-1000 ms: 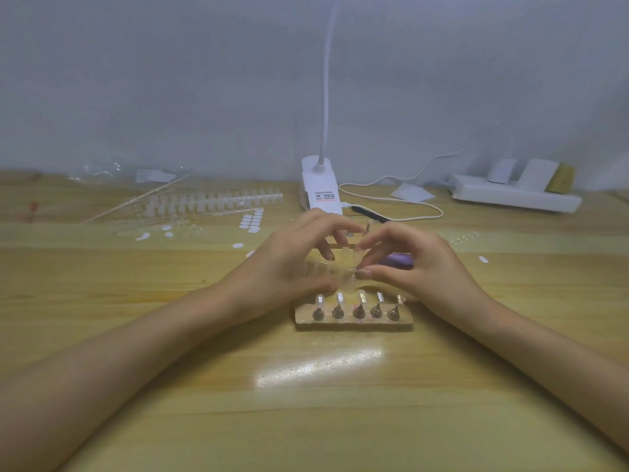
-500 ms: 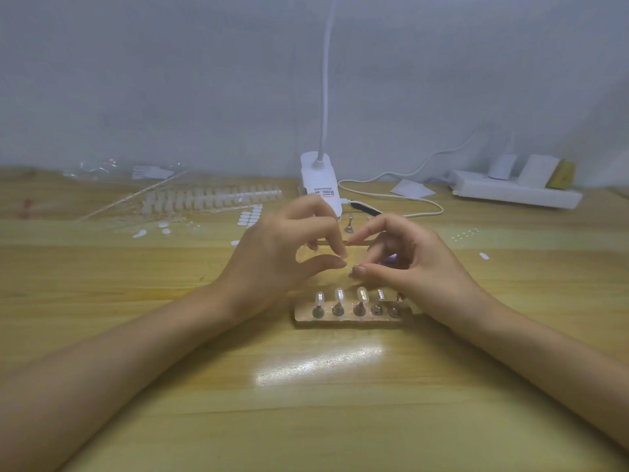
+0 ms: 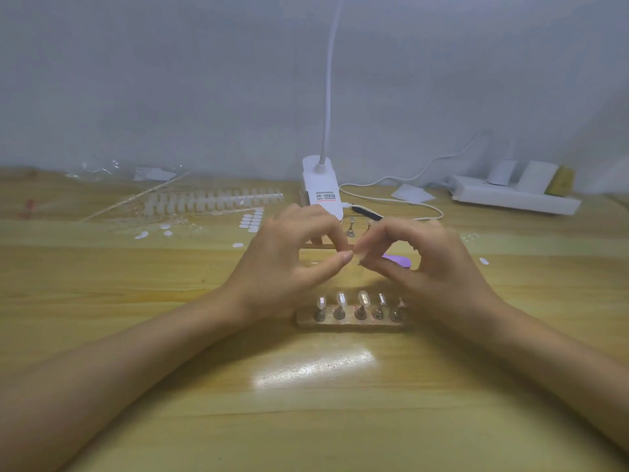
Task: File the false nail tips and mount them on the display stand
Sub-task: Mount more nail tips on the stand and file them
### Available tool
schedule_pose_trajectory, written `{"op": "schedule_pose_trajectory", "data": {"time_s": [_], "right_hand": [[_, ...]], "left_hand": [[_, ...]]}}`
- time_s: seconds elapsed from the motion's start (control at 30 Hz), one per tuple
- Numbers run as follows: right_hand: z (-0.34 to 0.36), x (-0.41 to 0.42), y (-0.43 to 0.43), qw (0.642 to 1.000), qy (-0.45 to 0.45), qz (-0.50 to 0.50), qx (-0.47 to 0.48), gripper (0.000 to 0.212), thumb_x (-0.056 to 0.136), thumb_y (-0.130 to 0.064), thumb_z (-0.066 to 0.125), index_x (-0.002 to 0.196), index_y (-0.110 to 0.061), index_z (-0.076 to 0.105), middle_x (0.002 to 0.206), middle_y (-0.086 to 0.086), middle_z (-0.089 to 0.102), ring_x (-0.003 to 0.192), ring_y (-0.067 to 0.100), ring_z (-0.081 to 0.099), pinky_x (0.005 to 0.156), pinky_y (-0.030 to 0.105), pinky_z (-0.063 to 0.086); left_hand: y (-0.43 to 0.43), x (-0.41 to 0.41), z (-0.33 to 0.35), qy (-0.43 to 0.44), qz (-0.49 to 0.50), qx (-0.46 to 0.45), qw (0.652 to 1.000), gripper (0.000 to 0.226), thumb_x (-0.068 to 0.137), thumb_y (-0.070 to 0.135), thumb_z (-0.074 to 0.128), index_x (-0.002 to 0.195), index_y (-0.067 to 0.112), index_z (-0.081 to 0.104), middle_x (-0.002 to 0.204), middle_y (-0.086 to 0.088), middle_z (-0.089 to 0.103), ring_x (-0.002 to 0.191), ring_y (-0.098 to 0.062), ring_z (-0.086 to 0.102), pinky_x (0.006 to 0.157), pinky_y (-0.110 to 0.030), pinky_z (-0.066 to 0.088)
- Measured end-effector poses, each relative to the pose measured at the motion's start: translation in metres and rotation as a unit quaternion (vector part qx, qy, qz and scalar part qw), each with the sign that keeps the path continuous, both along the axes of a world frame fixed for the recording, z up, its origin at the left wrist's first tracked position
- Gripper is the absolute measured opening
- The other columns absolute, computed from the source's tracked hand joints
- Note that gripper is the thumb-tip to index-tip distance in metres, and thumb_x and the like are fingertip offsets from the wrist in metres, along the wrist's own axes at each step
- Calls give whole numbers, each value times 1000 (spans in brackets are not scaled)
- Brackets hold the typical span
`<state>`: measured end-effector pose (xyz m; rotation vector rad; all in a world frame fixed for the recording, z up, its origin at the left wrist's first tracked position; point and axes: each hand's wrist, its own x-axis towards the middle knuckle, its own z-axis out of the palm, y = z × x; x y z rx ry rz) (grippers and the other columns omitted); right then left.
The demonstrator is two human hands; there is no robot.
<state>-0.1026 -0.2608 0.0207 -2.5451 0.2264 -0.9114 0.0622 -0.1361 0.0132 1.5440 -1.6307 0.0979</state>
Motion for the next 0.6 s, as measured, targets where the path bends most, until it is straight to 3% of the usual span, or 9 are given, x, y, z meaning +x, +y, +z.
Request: {"op": "schedule_pose_trajectory", "data": {"time_s": [0.07, 0.17, 0.27, 0.33, 0.4, 0.5, 0.6], "right_hand": [[-1, 0, -4, 995, -8, -24, -101, 9, 86, -13, 74, 90, -21, 72, 83, -14, 70, 82, 2, 63, 83, 39, 42], [-2, 0, -7, 996, -9, 1, -86, 10, 85, -13, 74, 90, -22, 71, 81, -11, 70, 82, 2, 63, 83, 33, 38], [0, 0, -10, 996, 18, 40, 82, 25, 85, -5, 76, 102, -23, 69, 77, -5, 71, 84, 5, 67, 79, 10, 43], [0, 1, -13, 977, 55, 65, 196, 33, 87, -4, 73, 110, -26, 65, 80, 0, 73, 87, 12, 70, 84, 20, 51], [-2, 1, -16, 972, 78, 75, 211, 35, 87, -3, 73, 113, -26, 65, 82, 1, 73, 87, 16, 71, 84, 25, 52], [-2, 2, -18, 972, 81, 71, 206, 35, 88, -5, 72, 114, -28, 65, 83, -4, 71, 89, 16, 67, 79, 14, 47], [-5, 3, -21, 978, 84, 42, 186, 36, 89, -7, 70, 116, -30, 63, 84, -7, 71, 89, 8, 64, 79, 11, 46]], "left_hand": [[-2, -1, 0, 162, -31, 67, 984, 13, 88, 18, 71, 76, 20, 66, 82, 13, 66, 83, -5, 60, 74, -14, 41], [-3, 0, -1, 276, -46, 131, 951, 16, 90, 20, 69, 75, 17, 65, 82, 9, 69, 76, -5, 61, 74, -21, 46], [-3, -1, -1, 307, -44, 100, 945, 16, 89, 17, 70, 75, 15, 63, 80, 12, 67, 71, -2, 60, 66, -14, 46], [-3, 1, -1, 320, -28, 71, 944, 14, 89, 18, 71, 77, 15, 64, 84, 10, 68, 73, -3, 60, 64, -13, 45], [-3, 3, -2, 340, -17, 63, 938, 13, 88, 21, 71, 80, 14, 64, 83, 13, 68, 71, -1, 58, 60, -13, 42], [-3, 4, -3, 346, -14, 54, 937, 13, 86, 21, 73, 80, 13, 65, 80, 13, 67, 67, 0, 57, 57, -11, 41], [-4, 3, -4, 329, -5, 40, 943, 11, 83, 19, 75, 78, 14, 67, 86, 10, 67, 77, -4, 61, 61, -14, 46]]}}
